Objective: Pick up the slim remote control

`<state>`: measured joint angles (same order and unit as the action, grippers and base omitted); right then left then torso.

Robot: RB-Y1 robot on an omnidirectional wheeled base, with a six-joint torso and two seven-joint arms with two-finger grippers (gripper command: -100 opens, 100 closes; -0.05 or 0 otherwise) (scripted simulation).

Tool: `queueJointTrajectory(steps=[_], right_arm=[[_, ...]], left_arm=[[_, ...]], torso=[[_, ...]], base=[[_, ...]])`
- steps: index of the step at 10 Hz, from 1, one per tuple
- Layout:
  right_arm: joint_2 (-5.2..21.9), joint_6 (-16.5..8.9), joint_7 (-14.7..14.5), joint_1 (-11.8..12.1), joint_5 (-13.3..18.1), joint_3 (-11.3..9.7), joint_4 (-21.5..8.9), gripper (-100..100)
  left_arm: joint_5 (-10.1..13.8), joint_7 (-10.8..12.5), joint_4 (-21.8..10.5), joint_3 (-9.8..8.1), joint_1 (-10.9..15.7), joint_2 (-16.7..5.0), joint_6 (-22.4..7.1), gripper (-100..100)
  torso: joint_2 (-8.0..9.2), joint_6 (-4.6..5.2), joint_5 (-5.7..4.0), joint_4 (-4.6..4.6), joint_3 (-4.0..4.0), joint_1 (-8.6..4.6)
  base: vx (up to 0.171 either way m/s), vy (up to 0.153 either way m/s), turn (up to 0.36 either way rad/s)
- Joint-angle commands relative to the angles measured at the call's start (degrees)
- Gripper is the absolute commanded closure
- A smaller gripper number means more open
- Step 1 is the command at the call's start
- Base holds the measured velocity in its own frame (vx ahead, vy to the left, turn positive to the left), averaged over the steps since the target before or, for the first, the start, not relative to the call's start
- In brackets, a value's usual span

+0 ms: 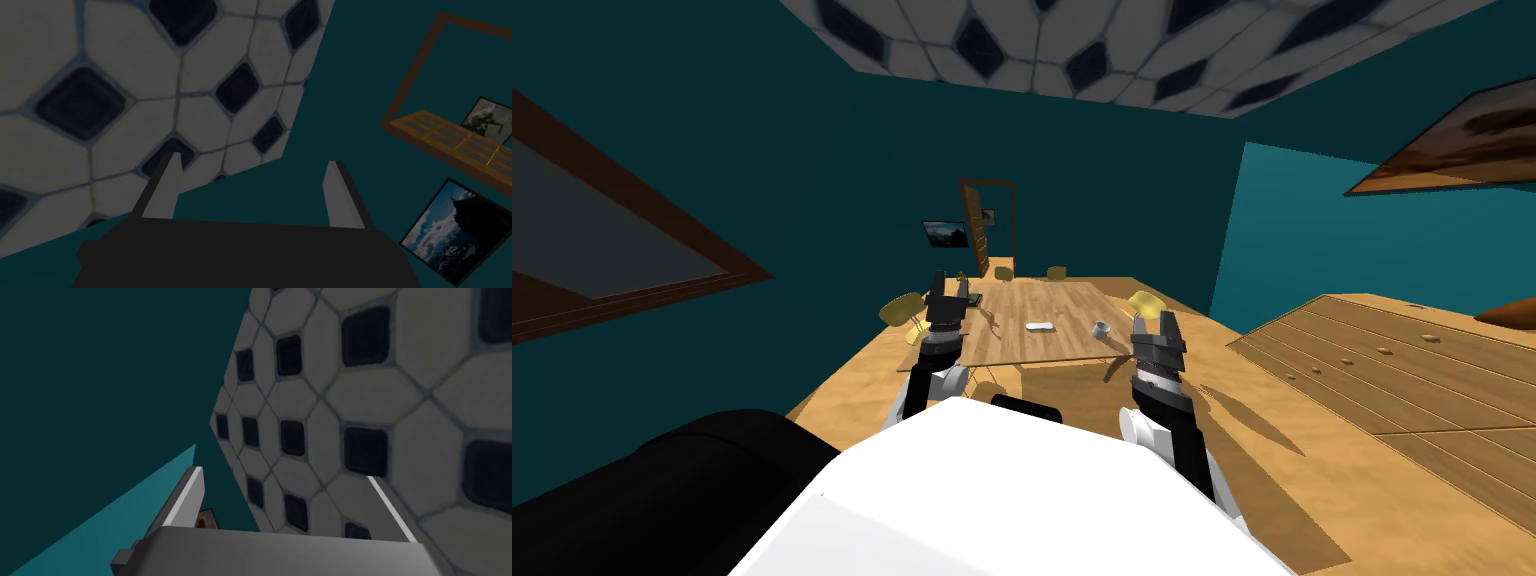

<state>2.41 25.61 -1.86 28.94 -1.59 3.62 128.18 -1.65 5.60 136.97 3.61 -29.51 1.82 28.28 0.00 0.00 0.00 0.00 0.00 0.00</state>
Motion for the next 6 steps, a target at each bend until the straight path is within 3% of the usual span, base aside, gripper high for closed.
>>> queueJointTrajectory(steps=[1,6], right_arm=[[1.1,0.0,0.4,0.1,-0.6,0.3,-0.6,-100],[5.7,0.0,2.1,1.2,-2.1,1.0,-5.4,-100]], left_arm=[[0.0,0.0,0.0,0.0,0.0,0.0,0.0,0],[0.0,0.0,0.0,0.0,0.0,0.0,0.0,0]], torso=[[0.0,0.0,0.0,0.0,0.0,0.0],[0.15,-0.03,-0.02,0.03,0.09,-0.08]], base=[[-0.019,-0.012,0.254],[-0.041,-0.015,0.39]])
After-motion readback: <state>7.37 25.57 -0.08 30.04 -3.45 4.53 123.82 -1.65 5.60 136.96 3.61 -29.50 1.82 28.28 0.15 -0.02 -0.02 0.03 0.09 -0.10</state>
